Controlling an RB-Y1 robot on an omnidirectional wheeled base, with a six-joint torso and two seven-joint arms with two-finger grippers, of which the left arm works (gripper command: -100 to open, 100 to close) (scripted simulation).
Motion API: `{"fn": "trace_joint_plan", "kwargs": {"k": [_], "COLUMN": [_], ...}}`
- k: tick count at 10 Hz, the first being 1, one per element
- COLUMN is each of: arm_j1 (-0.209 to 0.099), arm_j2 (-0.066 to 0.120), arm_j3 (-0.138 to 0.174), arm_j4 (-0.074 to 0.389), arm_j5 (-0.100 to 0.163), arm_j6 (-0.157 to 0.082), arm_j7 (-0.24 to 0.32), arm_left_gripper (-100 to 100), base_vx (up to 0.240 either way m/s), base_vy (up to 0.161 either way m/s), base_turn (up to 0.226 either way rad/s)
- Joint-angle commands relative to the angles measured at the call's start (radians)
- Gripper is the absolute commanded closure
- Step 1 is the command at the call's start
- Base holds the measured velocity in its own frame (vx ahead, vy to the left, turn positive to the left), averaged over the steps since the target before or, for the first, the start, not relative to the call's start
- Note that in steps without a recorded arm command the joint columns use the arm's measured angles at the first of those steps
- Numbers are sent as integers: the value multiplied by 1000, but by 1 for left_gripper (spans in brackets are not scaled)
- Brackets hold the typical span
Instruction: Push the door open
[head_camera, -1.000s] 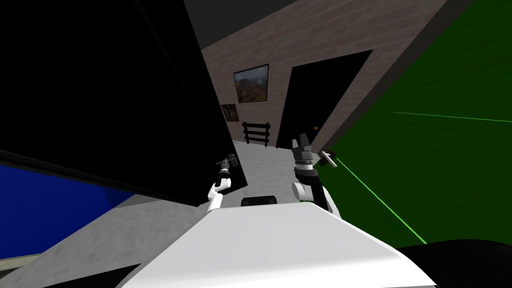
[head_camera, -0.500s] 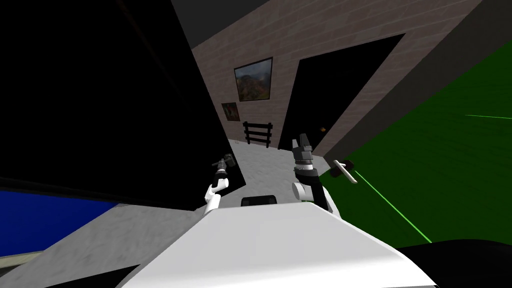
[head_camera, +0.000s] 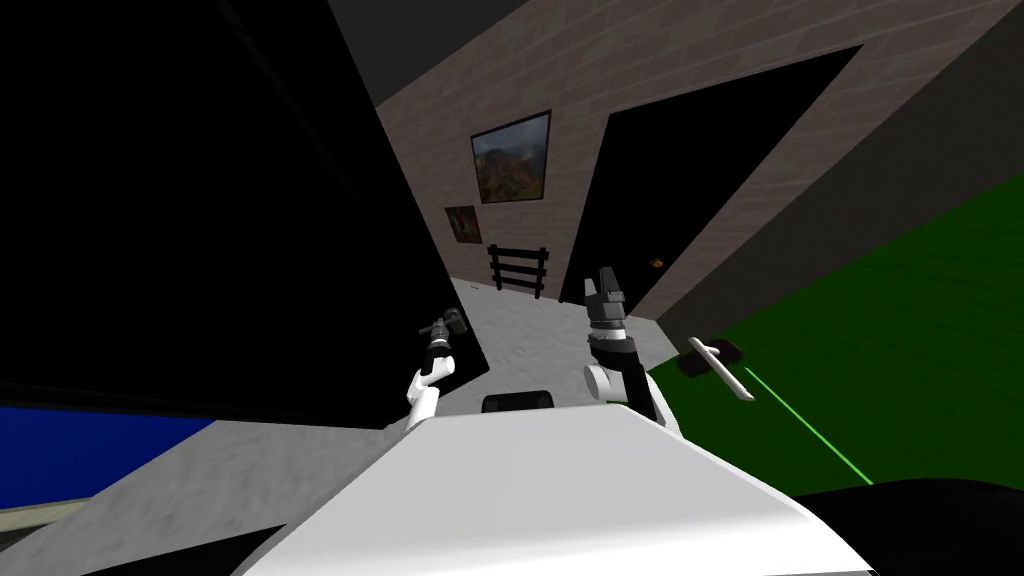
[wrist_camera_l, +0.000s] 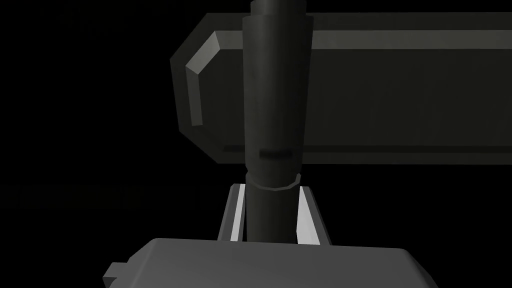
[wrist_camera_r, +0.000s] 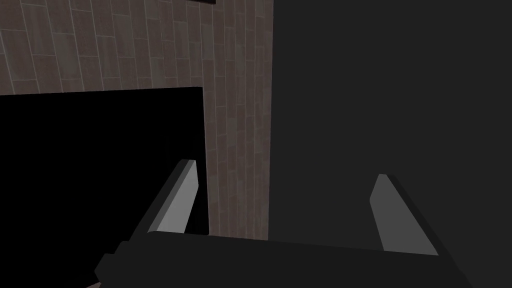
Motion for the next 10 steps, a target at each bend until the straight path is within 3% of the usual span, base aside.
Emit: {"fn": "trace_joint_plan", "kwargs": {"k": [1,10], "arm_j1": [9,0], "arm_j2": [10,-8], "arm_j3": [33,132], "arm_j4": [-15,-4], "arm_j5": [4,16], "arm_j6": [-5,-9], "arm_j7": [-3,-22], "arm_left_gripper": [100,100], "base_vx": [158,168], "base_vy": [-53,-55], "base_turn": [92,70]}}
